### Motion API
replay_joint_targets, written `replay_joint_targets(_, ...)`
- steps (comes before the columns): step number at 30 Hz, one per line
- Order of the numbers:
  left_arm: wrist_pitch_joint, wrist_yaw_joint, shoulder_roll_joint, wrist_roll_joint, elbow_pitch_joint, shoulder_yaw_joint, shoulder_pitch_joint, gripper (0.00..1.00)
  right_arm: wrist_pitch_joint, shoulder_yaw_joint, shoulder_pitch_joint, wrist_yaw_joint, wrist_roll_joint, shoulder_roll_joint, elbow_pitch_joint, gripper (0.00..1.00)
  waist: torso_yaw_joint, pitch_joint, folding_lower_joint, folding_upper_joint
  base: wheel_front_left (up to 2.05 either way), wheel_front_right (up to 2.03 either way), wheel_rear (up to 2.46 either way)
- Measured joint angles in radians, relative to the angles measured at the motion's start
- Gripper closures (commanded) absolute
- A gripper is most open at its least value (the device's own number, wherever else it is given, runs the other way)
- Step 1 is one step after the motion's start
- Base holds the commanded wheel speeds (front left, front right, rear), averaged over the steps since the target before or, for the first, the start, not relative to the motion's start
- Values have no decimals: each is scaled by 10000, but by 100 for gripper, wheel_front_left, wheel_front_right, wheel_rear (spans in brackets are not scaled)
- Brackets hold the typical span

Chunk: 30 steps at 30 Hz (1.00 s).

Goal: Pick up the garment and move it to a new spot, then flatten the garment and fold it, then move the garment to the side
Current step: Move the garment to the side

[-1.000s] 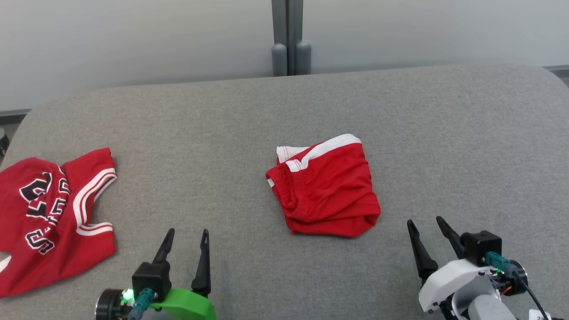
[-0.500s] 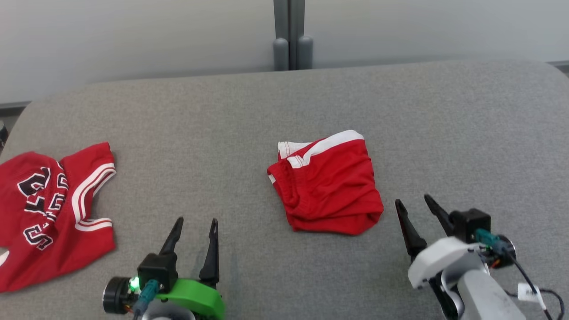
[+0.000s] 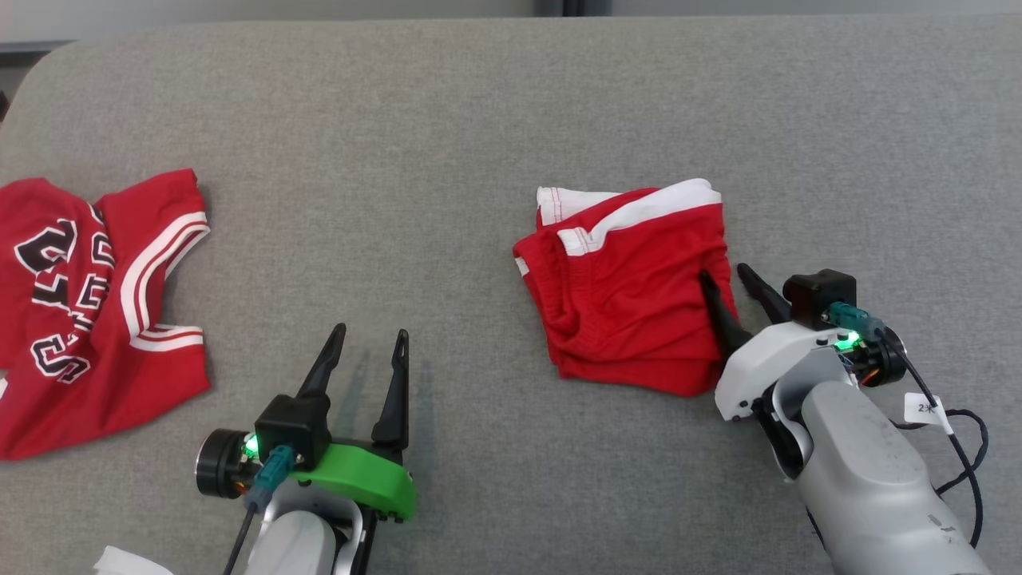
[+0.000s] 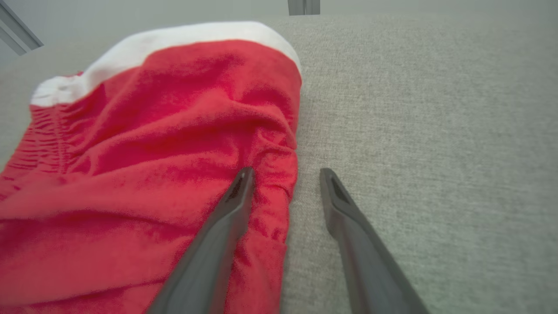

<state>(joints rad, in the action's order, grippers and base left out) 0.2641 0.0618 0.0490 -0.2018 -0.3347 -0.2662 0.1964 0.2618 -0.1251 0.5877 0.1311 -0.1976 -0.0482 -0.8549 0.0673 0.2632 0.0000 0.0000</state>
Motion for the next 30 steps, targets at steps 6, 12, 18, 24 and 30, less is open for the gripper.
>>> replay_joint_targets(6, 0, 19, 0, 82, 12, 42, 38, 0, 42, 288, 93, 19, -36, 33, -144, 100, 117, 263, 0, 0, 0, 0, 0)
replay_joint_targets(12, 0, 207, 2, 265, 173, -4, 29, 0, 38, 727, -284, 17, -31, 17, 221, 100, -333, 208, 0, 0, 0, 0, 0)
replay_joint_targets(18, 0, 326, -4, 290, 334, -205, 42, 0, 29, 510, -603, 13, -65, 17, 416, 100, -1392, 89, 0, 0, 0, 0, 0)
replay_joint_targets(24, 0, 514, -15, 453, 316, -660, 152, 0, 23, 136, -856, 6, -487, -12, 593, 100, -2817, -111, 0, 0, 0, 0, 0)
replay_joint_targets(30, 0, 612, -17, 502, 151, -1001, 201, 0, 23, -364, -902, 6, -874, -13, 840, 100, -4218, -194, 0, 0, 0, 0, 0)
